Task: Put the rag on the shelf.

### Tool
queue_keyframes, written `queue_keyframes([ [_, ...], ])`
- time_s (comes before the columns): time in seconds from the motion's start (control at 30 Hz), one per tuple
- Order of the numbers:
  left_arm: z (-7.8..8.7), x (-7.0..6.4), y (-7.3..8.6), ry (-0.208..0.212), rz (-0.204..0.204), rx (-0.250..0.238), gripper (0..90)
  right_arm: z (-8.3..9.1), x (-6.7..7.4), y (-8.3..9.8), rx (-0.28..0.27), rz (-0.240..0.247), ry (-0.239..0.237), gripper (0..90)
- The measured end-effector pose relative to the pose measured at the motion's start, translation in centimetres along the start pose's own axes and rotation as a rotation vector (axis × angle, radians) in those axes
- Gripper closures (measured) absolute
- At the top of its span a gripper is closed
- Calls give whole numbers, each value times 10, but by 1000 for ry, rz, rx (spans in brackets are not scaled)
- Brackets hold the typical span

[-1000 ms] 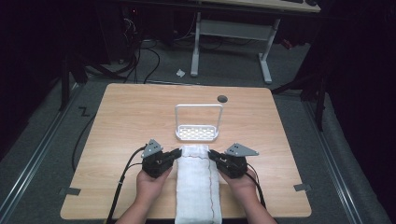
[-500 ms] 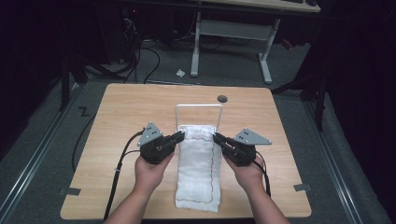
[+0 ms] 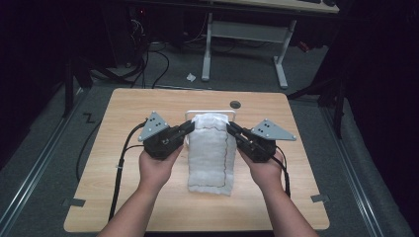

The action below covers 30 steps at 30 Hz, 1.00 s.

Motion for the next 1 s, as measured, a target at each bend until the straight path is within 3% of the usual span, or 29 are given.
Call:
queue_keyframes([
  [0.4, 1, 9, -33, -16, -79, -11, 865, 5, 0, -31, -56, -16, -17, 842],
  [0.73, -7, 26, -44, 5, -31, -29, 865, -2, -4, -48, -72, 9, 9, 843],
  [1.0, -16, 39, -57, -12, -61, -21, 865, -11, -11, -65, -89, -12, 20, 842],
])
Point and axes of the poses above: each handheld gripper's, and its own axes: z roughly backward along the jaws, y roughly out of its underside, x roughly to its left, the point moved 8 cm from there along -z, roughly forward along the jaws, and after that the axes turned 14 degrees about -z, right-handed, at the moved point
